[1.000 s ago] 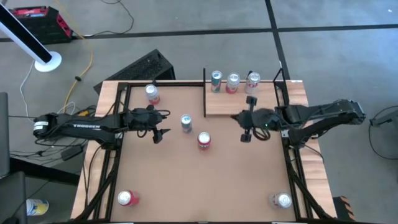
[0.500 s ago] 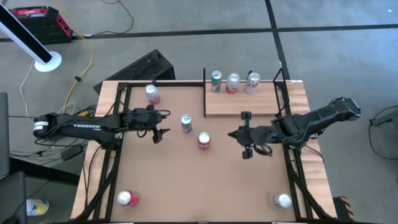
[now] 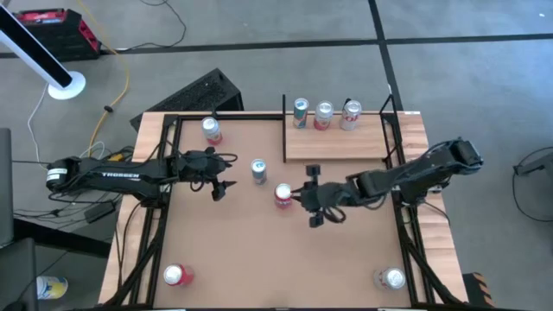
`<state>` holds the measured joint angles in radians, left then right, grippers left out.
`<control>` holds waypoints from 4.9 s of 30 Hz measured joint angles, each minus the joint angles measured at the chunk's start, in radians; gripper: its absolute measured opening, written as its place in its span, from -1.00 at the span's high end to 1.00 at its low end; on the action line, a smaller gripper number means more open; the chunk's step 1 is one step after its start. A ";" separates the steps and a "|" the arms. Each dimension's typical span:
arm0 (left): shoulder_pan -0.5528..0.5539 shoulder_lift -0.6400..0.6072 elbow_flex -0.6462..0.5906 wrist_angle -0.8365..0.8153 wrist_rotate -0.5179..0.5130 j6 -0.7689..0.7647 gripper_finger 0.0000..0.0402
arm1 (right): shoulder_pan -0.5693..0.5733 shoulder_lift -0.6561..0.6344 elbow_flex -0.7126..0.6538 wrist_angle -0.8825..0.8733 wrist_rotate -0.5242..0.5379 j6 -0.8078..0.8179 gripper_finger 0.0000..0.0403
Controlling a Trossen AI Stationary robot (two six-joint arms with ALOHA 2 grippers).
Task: Place canned beverage on shelf
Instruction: Put the top orange soda can on the shelf
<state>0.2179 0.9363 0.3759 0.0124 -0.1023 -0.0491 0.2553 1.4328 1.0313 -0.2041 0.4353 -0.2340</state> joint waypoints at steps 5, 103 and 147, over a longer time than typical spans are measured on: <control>0.001 0.000 0.000 0.008 -0.019 0.000 -0.52 | -0.081 -0.001 0.040 0.000 -0.172 0.000 0.27; -0.001 0.259 0.000 0.185 0.034 0.011 -0.57 | -0.304 0.209 0.027 0.041 -0.583 -0.053 -0.74; 0.000 0.259 0.000 0.177 0.035 0.010 -0.56 | -0.644 -0.265 0.027 -0.446 -0.589 -0.144 -0.45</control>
<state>0.2176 1.1951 0.3763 0.1898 -0.0669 -0.0394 -0.3885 1.1678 1.0580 -0.6497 -0.1542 -0.3777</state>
